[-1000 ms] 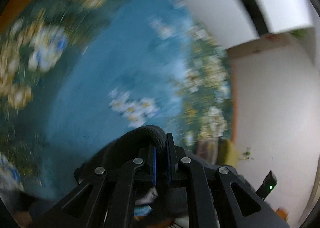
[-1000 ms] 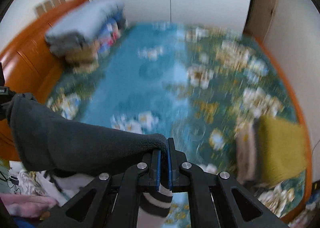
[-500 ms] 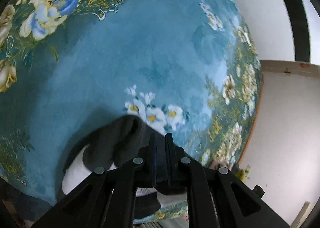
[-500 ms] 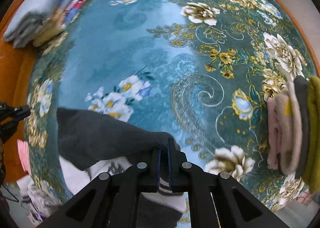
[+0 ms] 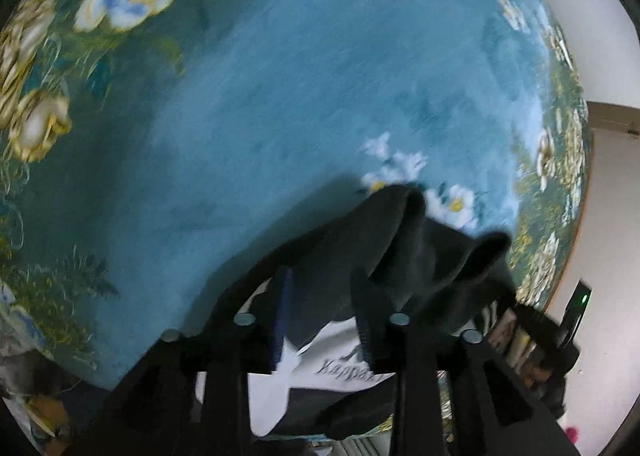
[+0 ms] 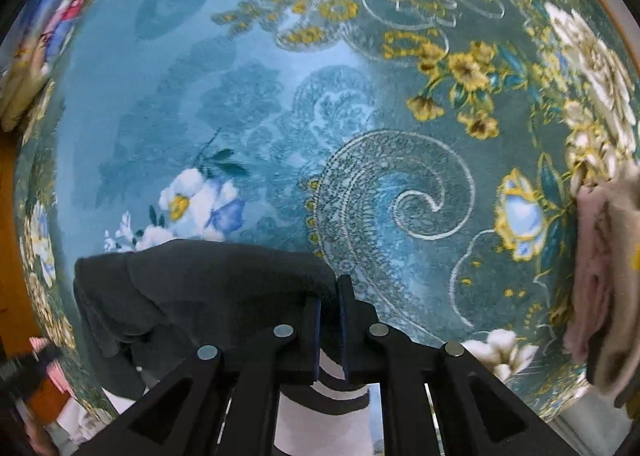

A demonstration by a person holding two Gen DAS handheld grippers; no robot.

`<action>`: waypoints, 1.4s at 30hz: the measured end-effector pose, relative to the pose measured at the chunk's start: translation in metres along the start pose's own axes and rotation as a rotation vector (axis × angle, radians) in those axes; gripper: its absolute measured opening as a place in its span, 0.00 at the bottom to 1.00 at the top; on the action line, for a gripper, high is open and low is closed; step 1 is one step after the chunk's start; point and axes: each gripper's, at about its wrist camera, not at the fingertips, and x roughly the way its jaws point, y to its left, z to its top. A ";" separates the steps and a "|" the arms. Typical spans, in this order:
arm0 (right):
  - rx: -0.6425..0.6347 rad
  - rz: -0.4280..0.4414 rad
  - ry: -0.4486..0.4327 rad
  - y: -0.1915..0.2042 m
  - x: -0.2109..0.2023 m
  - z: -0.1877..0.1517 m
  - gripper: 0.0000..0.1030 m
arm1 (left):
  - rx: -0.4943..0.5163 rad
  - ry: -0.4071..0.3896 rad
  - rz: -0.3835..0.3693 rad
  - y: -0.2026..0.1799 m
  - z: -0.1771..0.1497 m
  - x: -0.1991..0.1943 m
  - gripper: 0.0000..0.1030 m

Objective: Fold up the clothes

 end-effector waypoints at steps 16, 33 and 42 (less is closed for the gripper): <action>0.012 0.052 -0.274 -0.014 -0.088 -0.106 1.00 | 0.309 0.033 0.222 -0.020 -0.101 0.036 0.55; -0.095 0.000 -0.226 -0.035 -0.092 -0.201 1.00 | 0.642 -0.005 0.654 -0.033 -0.200 0.121 0.49; -0.159 0.013 -0.204 -0.014 -0.094 -0.212 1.00 | 0.689 -0.071 0.648 -0.017 -0.190 0.099 0.09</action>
